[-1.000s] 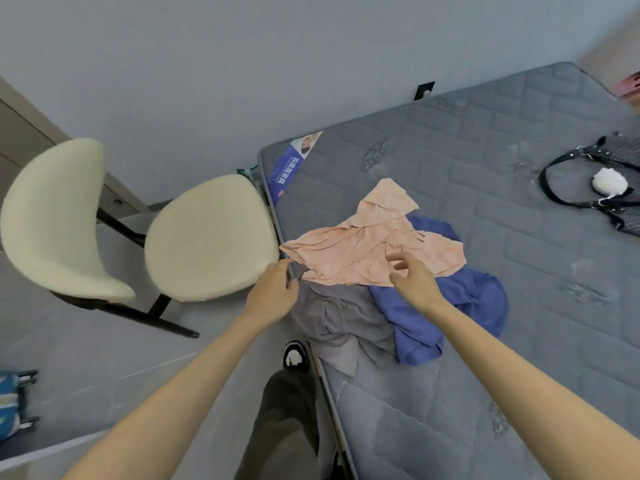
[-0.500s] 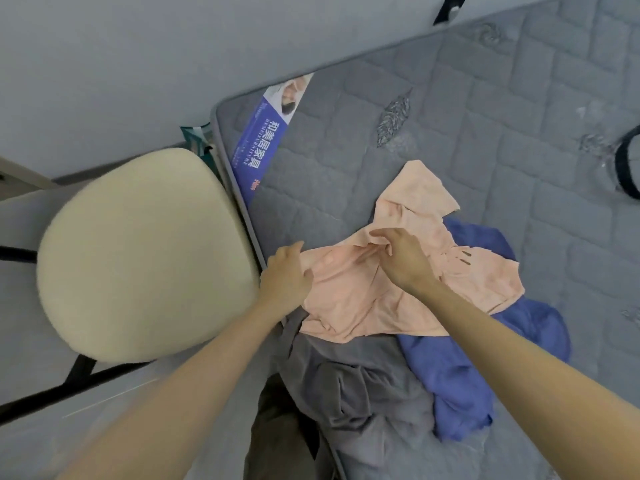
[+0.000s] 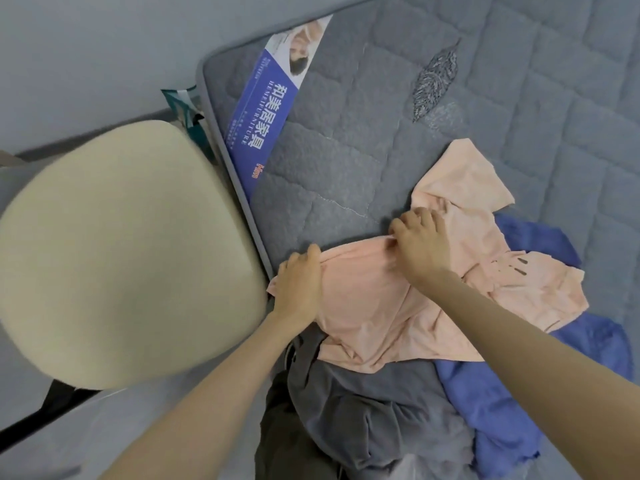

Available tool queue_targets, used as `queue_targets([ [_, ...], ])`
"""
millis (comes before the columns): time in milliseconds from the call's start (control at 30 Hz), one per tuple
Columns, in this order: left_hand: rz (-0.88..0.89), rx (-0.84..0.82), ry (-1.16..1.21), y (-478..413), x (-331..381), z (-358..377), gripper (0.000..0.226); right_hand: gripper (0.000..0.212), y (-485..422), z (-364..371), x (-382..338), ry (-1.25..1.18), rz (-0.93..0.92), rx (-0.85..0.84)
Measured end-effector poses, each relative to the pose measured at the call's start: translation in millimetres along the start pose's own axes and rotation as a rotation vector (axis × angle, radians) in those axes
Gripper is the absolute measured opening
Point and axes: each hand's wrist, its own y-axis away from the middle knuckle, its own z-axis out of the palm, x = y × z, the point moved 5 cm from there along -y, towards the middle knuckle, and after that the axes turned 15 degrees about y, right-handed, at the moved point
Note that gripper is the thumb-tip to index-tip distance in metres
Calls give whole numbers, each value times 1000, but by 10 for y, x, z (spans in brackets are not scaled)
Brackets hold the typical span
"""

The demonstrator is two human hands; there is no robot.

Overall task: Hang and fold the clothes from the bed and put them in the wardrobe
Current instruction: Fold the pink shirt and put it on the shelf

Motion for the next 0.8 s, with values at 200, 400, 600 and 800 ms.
queue_targets([
  [200,2,147,228,62,129,-802,21,31,125,-455,298,18,-12,65],
  [400,51,327,33,277,399,-1829,27,22,394,-1338,602,32,17,136],
  [600,232,418,-157,465,898,-2719,17,24,706,-2201,925,91,105,98],
  [800,302,620,-176,464,1673,-3920,15,22,606,-3444,1354,-874,286,281],
])
